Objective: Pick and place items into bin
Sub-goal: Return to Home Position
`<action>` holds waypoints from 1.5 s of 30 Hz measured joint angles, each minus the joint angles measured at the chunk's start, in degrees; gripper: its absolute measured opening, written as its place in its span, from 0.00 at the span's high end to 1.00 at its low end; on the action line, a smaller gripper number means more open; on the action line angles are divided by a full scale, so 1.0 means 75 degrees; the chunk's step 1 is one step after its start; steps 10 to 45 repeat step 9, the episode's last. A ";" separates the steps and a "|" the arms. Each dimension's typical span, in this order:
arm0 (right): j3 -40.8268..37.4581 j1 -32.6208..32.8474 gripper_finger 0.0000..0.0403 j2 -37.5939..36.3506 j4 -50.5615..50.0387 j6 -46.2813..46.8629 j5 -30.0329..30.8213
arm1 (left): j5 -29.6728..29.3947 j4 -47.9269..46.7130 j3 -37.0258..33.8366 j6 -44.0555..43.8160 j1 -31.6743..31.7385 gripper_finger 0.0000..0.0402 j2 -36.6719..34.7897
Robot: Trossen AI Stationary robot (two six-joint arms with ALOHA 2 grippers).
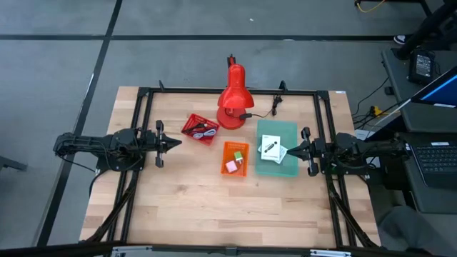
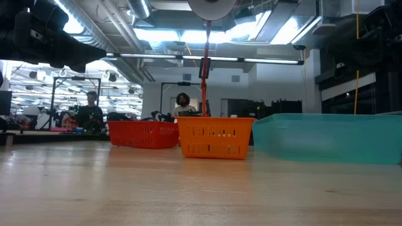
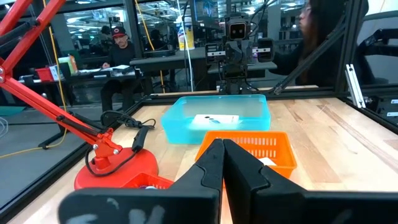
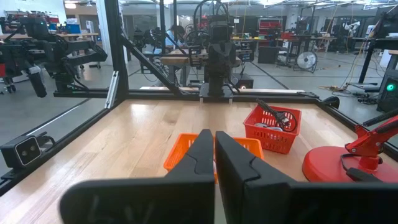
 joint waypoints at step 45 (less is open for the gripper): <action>0.0000 -0.0001 1.00 0.0002 0.0000 0.0003 0.0000 | -0.0002 -0.0001 0.0000 0.0000 -0.0003 0.99 0.0000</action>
